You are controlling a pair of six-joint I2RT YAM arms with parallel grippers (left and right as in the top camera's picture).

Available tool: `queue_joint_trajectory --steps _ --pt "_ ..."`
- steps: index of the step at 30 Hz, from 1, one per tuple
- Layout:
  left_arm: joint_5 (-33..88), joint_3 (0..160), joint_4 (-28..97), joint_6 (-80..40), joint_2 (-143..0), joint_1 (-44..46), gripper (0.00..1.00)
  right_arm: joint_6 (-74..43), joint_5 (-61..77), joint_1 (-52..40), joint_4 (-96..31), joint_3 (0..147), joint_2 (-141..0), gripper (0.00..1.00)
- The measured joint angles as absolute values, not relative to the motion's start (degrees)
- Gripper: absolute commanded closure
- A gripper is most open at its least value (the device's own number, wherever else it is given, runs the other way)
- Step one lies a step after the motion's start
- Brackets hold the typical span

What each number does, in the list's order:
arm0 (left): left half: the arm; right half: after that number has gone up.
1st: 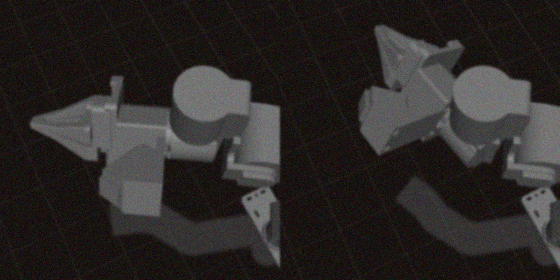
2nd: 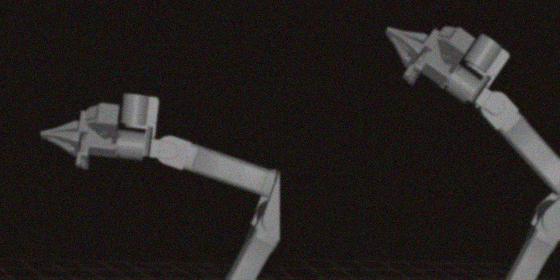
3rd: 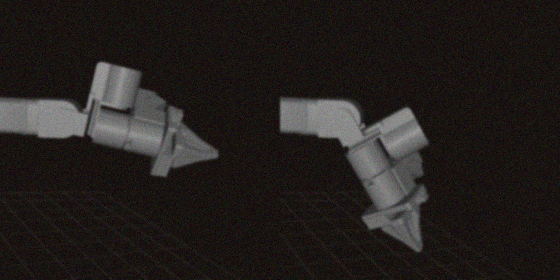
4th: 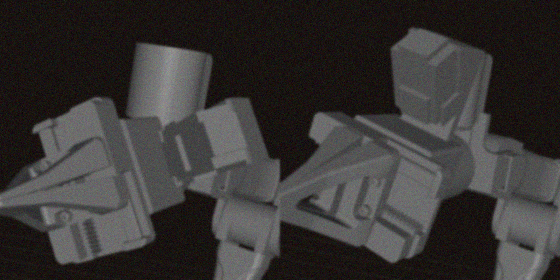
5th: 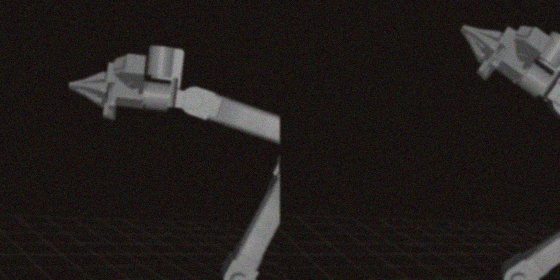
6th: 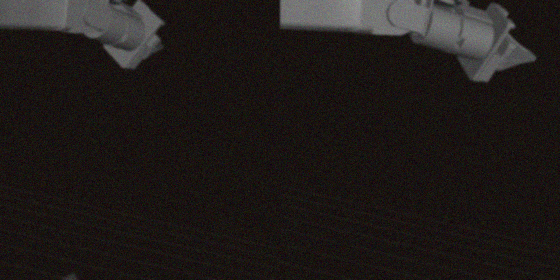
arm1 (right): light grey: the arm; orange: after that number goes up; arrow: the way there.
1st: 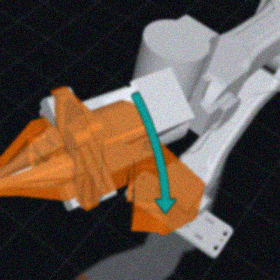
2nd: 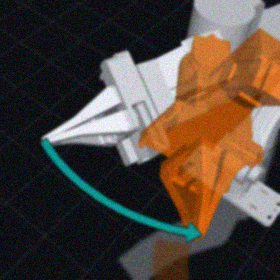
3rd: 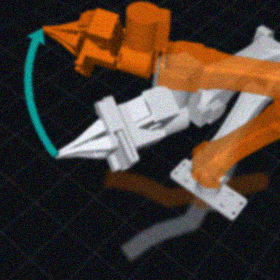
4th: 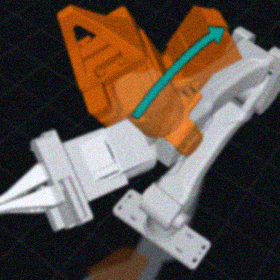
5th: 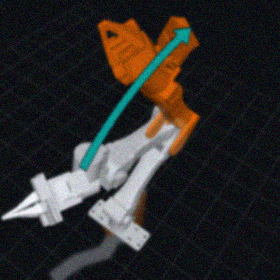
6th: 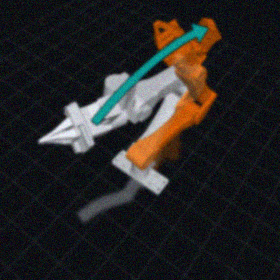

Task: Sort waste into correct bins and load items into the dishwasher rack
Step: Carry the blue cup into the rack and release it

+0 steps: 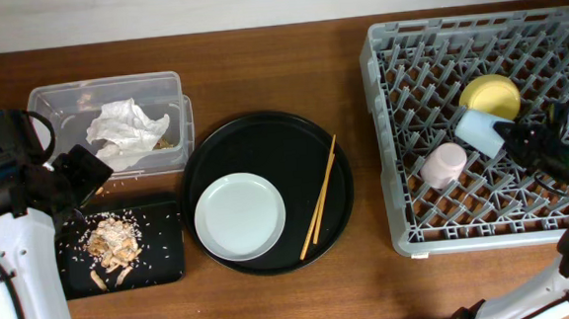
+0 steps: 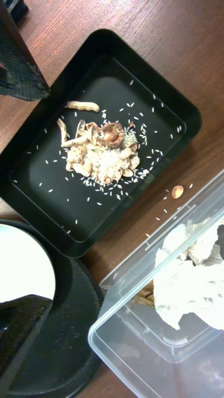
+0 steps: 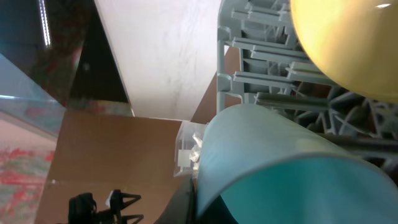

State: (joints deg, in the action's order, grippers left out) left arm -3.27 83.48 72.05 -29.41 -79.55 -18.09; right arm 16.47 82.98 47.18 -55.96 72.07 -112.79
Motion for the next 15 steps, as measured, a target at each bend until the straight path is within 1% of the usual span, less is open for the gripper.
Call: queue_joint_trajectory --steps 1,5,6,7,11,15 --pt "-3.2 83.5 72.1 -29.4 -79.5 -18.1 0.01 16.1 82.7 47.9 -56.6 72.1 -112.8 0.89" --pt "-3.3 83.5 72.0 -29.4 -79.5 -18.1 0.01 15.2 79.9 50.0 -59.5 72.1 -112.8 0.76" --pt "-3.3 83.5 72.0 -29.4 -79.5 -18.1 0.01 15.0 79.1 51.0 -60.6 72.1 -112.8 0.68" --pt "-3.3 83.5 72.0 -29.4 -79.5 -18.1 0.01 15.0 78.4 51.9 -61.5 72.1 -112.8 0.64" --pt "-3.2 83.5 72.1 -29.4 -79.5 -18.1 0.01 16.0 76.5 54.1 -65.8 72.0 -112.0 0.53" --pt "-3.3 83.5 72.1 -29.4 -79.5 -18.1 0.01 16.6 75.3 54.1 -69.0 72.2 -106.7 0.48"
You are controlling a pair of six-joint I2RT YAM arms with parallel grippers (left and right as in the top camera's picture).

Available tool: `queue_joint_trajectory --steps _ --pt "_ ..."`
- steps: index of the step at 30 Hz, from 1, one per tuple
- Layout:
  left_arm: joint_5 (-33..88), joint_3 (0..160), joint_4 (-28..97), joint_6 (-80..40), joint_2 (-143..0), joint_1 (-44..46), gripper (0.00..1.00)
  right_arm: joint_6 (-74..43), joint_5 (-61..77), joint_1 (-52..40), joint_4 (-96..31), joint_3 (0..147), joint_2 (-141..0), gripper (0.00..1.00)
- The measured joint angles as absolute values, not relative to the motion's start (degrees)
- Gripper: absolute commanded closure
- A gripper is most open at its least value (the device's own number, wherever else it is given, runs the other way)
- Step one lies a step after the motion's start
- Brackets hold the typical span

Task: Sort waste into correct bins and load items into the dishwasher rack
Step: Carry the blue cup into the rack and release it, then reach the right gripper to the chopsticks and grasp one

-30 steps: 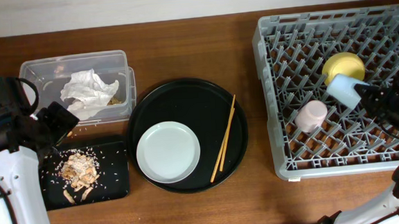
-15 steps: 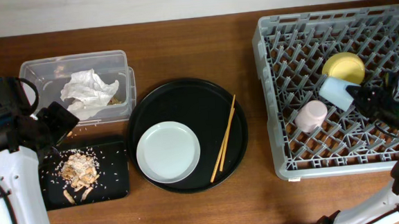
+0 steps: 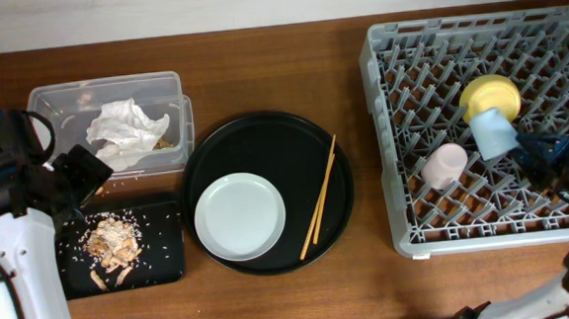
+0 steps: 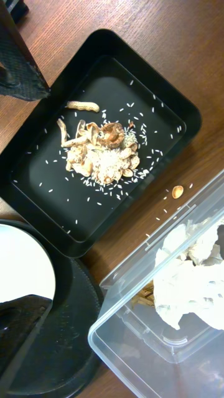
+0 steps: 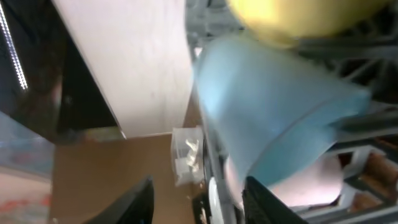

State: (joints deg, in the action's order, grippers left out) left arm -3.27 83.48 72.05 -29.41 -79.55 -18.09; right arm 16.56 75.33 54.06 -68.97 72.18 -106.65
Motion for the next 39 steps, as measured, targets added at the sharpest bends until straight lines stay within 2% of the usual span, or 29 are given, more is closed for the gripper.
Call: queue_joint_trajectory --steps 5,9,11,13,14,19,22,25,28,30,32,36,39 --pt "-3.2 83.5 72.1 -29.4 -79.5 -18.1 0.01 14.6 71.4 54.1 -71.4 75.0 -94.8 0.43" --pt "-3.3 83.5 72.1 -29.4 -79.5 -18.1 0.01 9.8 66.3 54.1 -68.8 77.2 -86.9 0.44" --pt "-3.2 83.5 72.1 -29.4 -79.5 -18.1 0.01 8.1 64.6 54.1 -67.6 77.5 -84.6 0.49" --pt "-3.2 83.5 72.1 -29.4 -79.5 -18.1 0.01 6.9 63.1 53.8 -66.8 77.5 -82.9 0.62" --pt "-3.3 83.5 72.0 -29.4 -79.5 -18.1 0.01 5.9 61.7 53.2 -66.1 77.5 -82.5 0.64" --pt "-3.2 83.5 72.0 -29.4 -79.5 -18.1 0.01 3.6 56.9 46.9 -65.6 77.5 -82.4 0.63" --pt "-3.2 83.5 72.1 -29.4 -79.5 -18.1 0.01 3.7 54.8 39.4 -65.7 77.5 -81.1 0.59" --pt "-3.2 83.5 72.1 -29.4 -79.5 -18.1 0.01 2.7 50.5 31.0 -65.7 77.5 -77.8 0.61" --pt "-3.3 83.5 72.0 -29.4 -79.5 -18.1 0.01 0.4 41.7 17.5 -67.0 79.4 -75.4 0.60" --pt "-3.2 83.5 72.0 -29.4 -79.5 -18.1 0.01 -2.7 33.5 6.6 -70.7 82.7 -75.8 0.55" --pt "-3.3 83.5 72.0 -29.4 -79.5 -18.1 0.01 -6.9 25.1 -4.7 -73.4 87.1 -78.1 0.37" --pt "-3.2 83.5 72.1 -29.4 -79.5 -18.1 0.01 -12.5 15.3 -19.1 -73.1 93.1 -84.2 0.25" --pt "-3.2 83.5 72.1 -29.4 -79.5 -18.1 0.01 -15.3 11.9 -25.6 -72.1 93.6 -88.3 0.26"
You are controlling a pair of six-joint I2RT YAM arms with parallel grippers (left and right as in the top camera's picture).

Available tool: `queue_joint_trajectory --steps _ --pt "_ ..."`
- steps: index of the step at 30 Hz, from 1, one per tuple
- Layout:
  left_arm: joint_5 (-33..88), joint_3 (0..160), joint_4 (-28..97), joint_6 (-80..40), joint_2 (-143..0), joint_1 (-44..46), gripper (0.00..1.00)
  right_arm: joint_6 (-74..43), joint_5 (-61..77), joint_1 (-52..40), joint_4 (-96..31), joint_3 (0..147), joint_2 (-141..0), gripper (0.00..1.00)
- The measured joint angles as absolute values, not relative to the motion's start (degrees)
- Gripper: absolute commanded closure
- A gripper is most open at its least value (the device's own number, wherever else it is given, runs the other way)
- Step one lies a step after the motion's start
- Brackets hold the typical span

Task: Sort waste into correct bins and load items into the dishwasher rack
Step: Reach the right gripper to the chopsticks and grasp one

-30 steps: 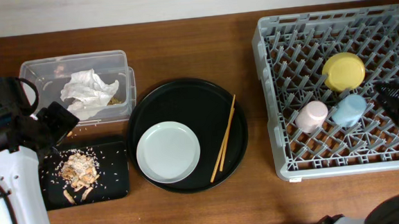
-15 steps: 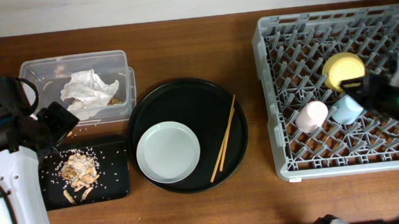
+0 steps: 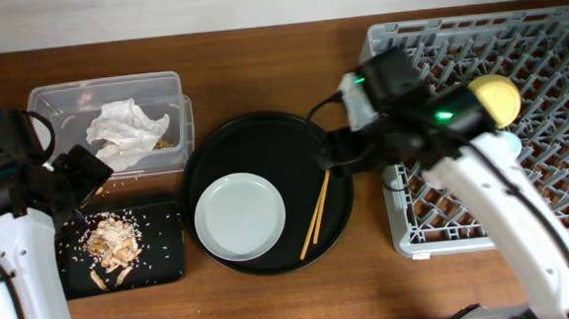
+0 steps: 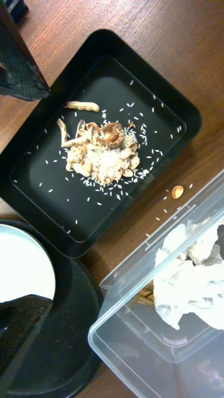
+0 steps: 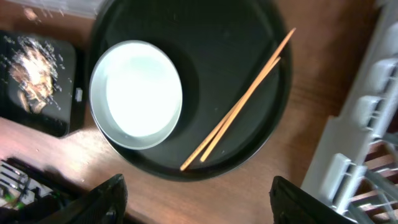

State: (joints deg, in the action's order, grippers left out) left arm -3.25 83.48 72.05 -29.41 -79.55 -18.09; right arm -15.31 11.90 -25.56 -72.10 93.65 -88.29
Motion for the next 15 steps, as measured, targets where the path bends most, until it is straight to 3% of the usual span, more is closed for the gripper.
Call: queue_joint_trajectory --steps 7,10,15 --pt "-3.2 83.5 72.1 -29.4 -79.5 -18.1 0.01 -26.7 7.4 -29.1 -67.3 93.6 -99.2 0.36" --pt "-3.3 83.5 72.1 -29.4 -79.5 -18.1 0.01 -29.5 7.0 -29.1 -67.2 93.6 -104.2 0.49" --pt "-3.3 83.5 72.1 -29.4 -79.5 -18.1 0.01 -34.3 6.7 -29.1 -67.2 93.6 -112.0 0.49"
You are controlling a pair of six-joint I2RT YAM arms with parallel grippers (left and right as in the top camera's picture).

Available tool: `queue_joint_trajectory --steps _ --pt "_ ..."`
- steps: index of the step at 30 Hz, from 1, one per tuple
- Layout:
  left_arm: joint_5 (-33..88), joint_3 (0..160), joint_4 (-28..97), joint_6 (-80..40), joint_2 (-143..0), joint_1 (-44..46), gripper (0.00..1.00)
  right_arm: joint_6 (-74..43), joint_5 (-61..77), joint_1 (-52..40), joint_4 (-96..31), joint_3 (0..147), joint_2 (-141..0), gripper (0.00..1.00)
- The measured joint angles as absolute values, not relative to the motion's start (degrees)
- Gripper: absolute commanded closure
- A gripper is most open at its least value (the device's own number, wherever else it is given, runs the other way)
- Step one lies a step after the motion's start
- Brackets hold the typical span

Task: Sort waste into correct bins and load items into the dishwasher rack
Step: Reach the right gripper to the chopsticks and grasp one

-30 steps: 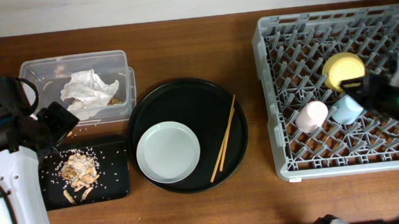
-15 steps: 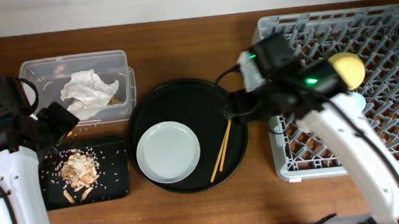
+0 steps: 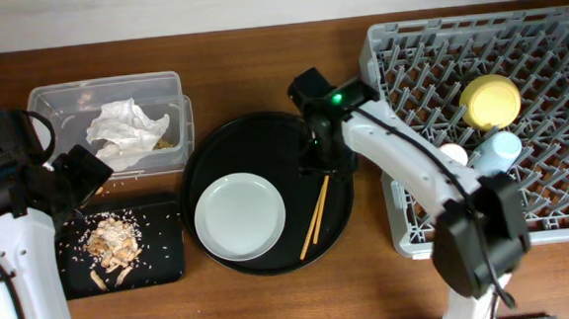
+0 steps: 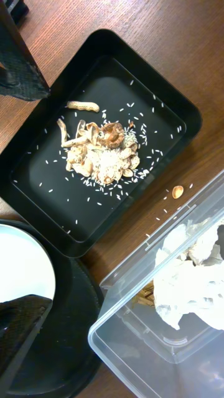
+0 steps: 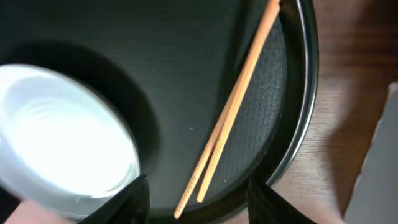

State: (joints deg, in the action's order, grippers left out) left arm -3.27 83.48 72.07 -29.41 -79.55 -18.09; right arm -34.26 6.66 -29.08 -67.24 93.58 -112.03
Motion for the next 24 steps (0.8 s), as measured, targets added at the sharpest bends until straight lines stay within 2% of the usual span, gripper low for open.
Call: queue_joint_trajectory --steps 10,13,24 --pt "-3.2 83.5 72.1 -29.4 -79.5 -18.1 0.01 -36.8 4.6 -29.1 -67.2 90.7 -115.5 0.49" --pt "-3.3 83.5 72.1 -29.4 -79.5 -18.1 0.01 -37.1 4.3 -29.1 -64.7 87.0 -115.5 0.53" --pt "-3.2 83.5 72.1 -29.4 -79.5 -18.1 0.01 -37.3 4.3 -29.1 -57.4 82.4 -115.5 0.59"
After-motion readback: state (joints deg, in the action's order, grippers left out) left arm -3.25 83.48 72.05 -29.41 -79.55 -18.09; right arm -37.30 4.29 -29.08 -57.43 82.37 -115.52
